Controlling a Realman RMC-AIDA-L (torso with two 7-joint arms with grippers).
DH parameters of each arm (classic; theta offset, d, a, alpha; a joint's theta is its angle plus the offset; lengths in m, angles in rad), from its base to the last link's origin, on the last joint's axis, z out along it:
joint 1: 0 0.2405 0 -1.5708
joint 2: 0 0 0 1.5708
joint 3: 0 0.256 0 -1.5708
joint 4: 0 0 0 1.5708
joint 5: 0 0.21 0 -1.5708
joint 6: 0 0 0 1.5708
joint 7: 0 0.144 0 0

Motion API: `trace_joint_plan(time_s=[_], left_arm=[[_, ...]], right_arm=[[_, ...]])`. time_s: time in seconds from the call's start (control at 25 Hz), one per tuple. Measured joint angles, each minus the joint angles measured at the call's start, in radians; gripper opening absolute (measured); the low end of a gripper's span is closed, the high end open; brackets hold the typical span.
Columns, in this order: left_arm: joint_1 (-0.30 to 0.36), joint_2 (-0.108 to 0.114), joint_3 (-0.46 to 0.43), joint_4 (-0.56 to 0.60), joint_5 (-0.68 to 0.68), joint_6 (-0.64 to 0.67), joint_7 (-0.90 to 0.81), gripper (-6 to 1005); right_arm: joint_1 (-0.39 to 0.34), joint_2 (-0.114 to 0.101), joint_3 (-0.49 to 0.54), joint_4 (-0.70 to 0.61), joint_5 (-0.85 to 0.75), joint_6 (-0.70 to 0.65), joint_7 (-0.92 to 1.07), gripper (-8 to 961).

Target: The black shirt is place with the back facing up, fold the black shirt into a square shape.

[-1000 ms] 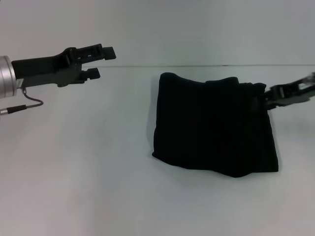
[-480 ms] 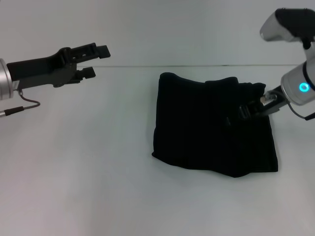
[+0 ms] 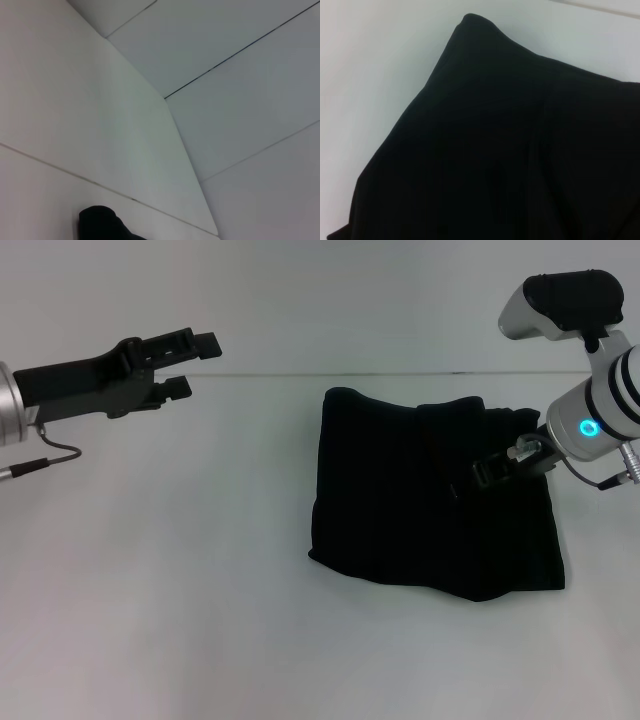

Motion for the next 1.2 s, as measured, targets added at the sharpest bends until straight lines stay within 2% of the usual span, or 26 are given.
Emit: trace_joint_plan(time_s=[0.8,1.04,1.2], left_arm=[[0.000,-0.003,-0.001,-0.023,0.000,-0.003,0.005,949],[-0.001,-0.004,-0.001,-0.023,0.000,-0.003,0.005,949],[0.001,-0.004,-0.002,-0.023,0.000,-0.005,0.005,948]], right_arm=[[-0.031,0.000,0.014,-0.032,0.009,-0.040,0.014,421],[-0.034,0.001,0.020,-0.039,0.010,-0.041,0.019,291],[-0.034,0.000,0.037,-0.040,0.010,-0.035,0.019,273]])
